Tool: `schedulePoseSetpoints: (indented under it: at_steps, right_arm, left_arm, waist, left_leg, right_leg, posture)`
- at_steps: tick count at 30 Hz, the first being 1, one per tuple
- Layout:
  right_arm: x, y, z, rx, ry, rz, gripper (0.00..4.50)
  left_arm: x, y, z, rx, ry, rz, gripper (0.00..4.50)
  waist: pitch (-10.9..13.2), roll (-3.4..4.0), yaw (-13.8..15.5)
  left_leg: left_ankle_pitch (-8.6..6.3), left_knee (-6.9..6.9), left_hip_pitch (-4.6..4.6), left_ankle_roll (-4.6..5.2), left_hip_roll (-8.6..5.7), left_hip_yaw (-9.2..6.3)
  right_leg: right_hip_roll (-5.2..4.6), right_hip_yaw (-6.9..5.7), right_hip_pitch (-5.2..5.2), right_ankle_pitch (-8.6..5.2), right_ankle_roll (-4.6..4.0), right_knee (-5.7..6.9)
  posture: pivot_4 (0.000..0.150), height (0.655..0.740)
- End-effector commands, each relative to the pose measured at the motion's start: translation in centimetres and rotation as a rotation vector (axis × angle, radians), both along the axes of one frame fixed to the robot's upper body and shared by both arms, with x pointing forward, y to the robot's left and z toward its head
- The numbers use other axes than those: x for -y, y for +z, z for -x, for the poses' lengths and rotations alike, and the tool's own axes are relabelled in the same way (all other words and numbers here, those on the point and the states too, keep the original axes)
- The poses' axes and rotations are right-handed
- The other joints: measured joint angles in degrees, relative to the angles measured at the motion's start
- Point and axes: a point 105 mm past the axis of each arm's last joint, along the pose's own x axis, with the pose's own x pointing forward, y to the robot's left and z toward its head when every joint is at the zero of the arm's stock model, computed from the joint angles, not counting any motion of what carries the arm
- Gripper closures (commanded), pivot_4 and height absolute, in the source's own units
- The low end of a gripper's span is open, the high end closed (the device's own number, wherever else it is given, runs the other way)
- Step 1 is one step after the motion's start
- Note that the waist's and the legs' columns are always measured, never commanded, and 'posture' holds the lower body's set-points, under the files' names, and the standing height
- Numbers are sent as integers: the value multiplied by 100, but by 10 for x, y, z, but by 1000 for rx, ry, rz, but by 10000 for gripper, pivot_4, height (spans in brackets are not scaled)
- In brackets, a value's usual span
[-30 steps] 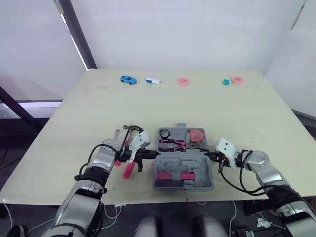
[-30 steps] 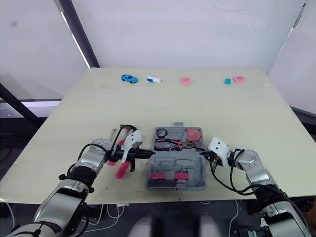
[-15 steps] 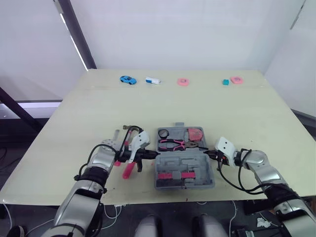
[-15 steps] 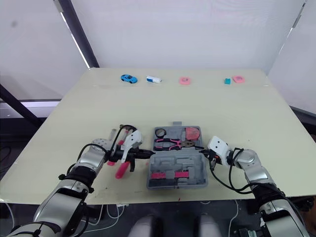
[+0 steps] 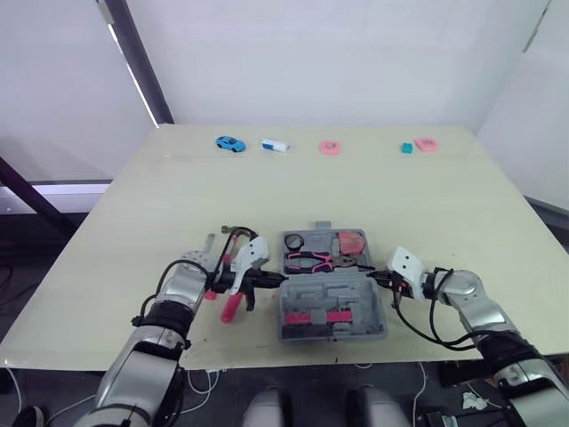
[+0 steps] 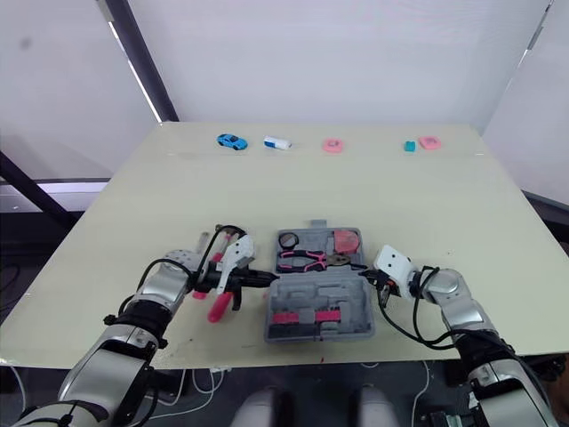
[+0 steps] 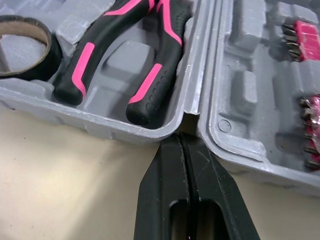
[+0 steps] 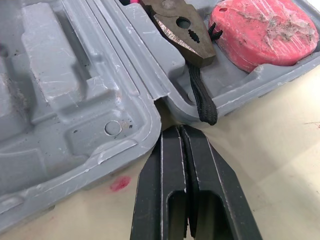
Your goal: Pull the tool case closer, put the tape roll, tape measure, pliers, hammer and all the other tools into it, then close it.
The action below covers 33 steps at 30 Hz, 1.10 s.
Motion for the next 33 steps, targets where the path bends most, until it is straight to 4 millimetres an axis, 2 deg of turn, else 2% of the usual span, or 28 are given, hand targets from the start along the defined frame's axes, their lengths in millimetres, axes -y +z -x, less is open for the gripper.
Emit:
schedulePoseSetpoints:
  at_steps: [1,9,15,19,23,25,29,30,31,33]
  right_arm:
    - [11,13,-1,40,-30,-18,44493]
    - [34,17,6,49,-110,-51,44493]
    - [43,39,19,108,-175,-219,44493]
    - [56,54,40,134,-225,-333,44493]
    - [69,62,53,141,-269,-387,44493]
    - [78,66,60,146,-294,-406,44493]
    - [102,73,76,165,-362,-430,34209]
    - [108,73,82,165,-379,-434,27437]
    - [112,72,87,164,-390,-436,25529]
    - [125,68,102,157,-420,-429,16034]
  left_arm:
    - [-3,16,1,47,-14,27,45000]
    - [-19,27,1,105,94,44,45000]
    - [-36,47,8,186,217,173,45000]
    - [-57,69,25,253,334,304,45000]
    - [-72,74,40,274,405,331,45000]
    - [-86,74,48,291,468,325,45000]
    - [-116,78,64,334,630,336,45000]
    - [-125,76,70,339,676,326,40004]
    - [-131,75,74,342,706,318,39828]
    - [-147,71,89,349,794,313,32460]
  waist:
    - [0,0,5]
    - [0,0,3]
    - [0,0,-1]
    - [0,0,8]
    - [0,1,12]
    - [0,0,12]
    - [0,0,13]
    - [0,0,15]
    - [0,0,17]
    - [-1,0,20]
  left_leg:
    - [0,-1,-1,0,0,0]
    - [0,-2,1,0,1,-1]
    - [0,-3,2,0,2,0]
    - [0,-10,5,-1,4,-4]
    - [-1,-14,10,-1,5,-10]
    - [0,-12,14,0,5,-10]
    - [0,-11,19,-1,6,-12]
    - [0,-13,19,-1,6,-13]
    - [-1,-14,17,-1,6,-12]
    - [-1,-16,16,-1,6,-12]
  right_leg:
    - [0,0,0,0,0,-1]
    - [-1,0,0,0,0,0]
    - [-1,2,-1,0,1,0]
    - [-2,1,1,-1,0,-2]
    - [-10,4,0,-1,0,-4]
    - [-12,6,1,-10,-12,-4]
    - [-13,5,5,-16,-21,-3]
    - [-14,5,5,-16,-22,-5]
    - [-14,5,4,-17,-23,-6]
    - [-15,5,3,-17,-23,-10]
  posture:
    - [1500,7395]
    - [1500,7395]
    - [1500,7395]
    - [1500,7395]
    - [1500,7395]
    - [1500,7395]
    - [1500,7395]
    - [1500,7395]
    - [1500,7395]
    - [1500,7395]
